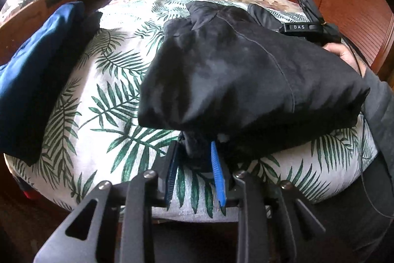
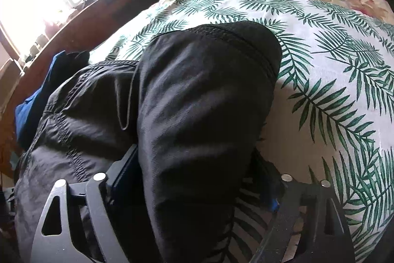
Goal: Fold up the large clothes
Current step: 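Grasp the folded jacket bundle with both grippers and lift it, then carry the jacket bundle with both grippers off the bed and set it down beside it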
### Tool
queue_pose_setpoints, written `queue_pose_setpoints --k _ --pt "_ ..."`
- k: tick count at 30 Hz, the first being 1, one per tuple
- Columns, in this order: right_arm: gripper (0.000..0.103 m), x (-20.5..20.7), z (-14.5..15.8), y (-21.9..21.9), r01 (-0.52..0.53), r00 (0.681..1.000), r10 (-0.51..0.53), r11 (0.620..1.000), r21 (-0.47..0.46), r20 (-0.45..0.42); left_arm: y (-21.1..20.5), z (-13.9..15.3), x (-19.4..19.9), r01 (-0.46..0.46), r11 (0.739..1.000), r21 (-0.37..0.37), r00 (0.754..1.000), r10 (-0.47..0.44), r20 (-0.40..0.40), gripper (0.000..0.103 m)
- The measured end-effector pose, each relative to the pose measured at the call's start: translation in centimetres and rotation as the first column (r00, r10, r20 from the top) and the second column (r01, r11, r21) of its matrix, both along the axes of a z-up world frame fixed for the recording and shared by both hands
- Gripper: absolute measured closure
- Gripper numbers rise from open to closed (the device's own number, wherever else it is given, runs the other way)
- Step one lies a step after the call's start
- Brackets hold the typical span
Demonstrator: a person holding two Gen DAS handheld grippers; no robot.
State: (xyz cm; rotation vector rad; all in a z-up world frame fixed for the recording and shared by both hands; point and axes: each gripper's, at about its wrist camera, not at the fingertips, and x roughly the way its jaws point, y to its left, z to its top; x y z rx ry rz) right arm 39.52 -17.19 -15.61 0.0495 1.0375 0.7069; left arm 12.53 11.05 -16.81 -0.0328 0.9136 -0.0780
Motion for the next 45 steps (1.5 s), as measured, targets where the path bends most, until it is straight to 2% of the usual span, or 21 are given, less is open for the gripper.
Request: queue_pose_setpoints --k 3,6,8,11,13,17,21,26,28,30,35,38,42,45 --pt "0.038 -0.3 0.3 0.0 -0.006 1.0 0.006 1.0 0.011 0.009 -0.4 -0.1 0.1 0.008 1.0 0.027 1.0 -0.008 0.011 0.078" --pt "0.054 -0.7 1.0 -0.1 -0.009 0.999 0.009 1.0 0.013 0.032 -0.3 -0.1 0.1 0.036 0.999 0.007 0.999 -0.036 0.026 0.091" --pt "0.06 -1.4 1.8 -0.1 -0.009 0.997 0.008 1.0 0.01 0.079 -0.2 0.3 -0.1 0.038 0.999 -0.008 0.997 -0.038 0.066 0.097" --pt "0.076 -2.4 3.5 -0.1 0.012 0.99 -0.012 1.0 -0.001 0.14 0.3 1.5 -0.6 0.028 0.999 -0.024 0.992 -0.024 0.125 0.098" --pt "0.077 -3.2 5.2 -0.1 0.027 0.982 -0.027 1.0 0.002 0.189 0.9 2.4 -0.8 0.03 0.998 -0.049 0.988 -0.022 0.151 0.098" --pt "0.079 -4.5 8.6 0.7 0.023 0.964 -0.026 1.0 0.013 0.264 2.3 4.2 -1.1 0.026 0.998 -0.052 0.977 -0.015 0.212 0.098" --pt "0.08 -6.0 11.9 3.3 0.001 0.939 0.001 1.0 -0.005 0.343 5.0 6.3 -1.7 0.01 0.998 -0.059 0.962 0.007 0.274 0.099" --pt "0.08 -6.7 16.0 7.7 -0.039 0.915 0.032 0.999 0.011 0.403 10.3 9.8 -2.7 -0.043 0.998 -0.053 0.934 0.059 0.351 0.099" --pt "0.08 -6.5 18.0 10.7 -0.065 0.905 0.05 0.998 0.021 0.422 12.8 11.4 -3.4 -0.082 0.996 -0.038 0.921 0.09 0.38 0.099" --pt "0.08 -6.5 19.4 13.5 -0.092 0.897 0.072 0.995 0.025 0.437 15.6 12.9 -4.8 -0.131 0.991 -0.034 0.899 0.133 0.417 0.099" --pt "0.08 -7.6 23.4 22.8 -0.195 0.859 0.139 0.979 0.063 0.493 22.9 16.0 -6.6 -0.263 0.965 -0.003 0.852 0.234 0.468 0.099" --pt "0.08 -7.8 25.2 28.3 -0.25 0.85 0.165 0.962 0.107 0.5 27.0 17.5 -7.2 -0.354 0.934 0.039 0.822 0.291 0.489 0.099" --pt "0.08 -6.7 25.3 35.2 -0.284 0.872 0.182 0.944 0.167 0.454 32.7 17.6 -7.4 -0.45 0.891 0.053 0.796 0.374 0.475 0.099" --pt "0.08 -5.7 23.5 40.0 -0.287 0.902 0.19 0.935 0.21 0.388 36.5 15.9 -6.9 -0.511 0.857 0.06 0.785 0.438 0.438 0.099"
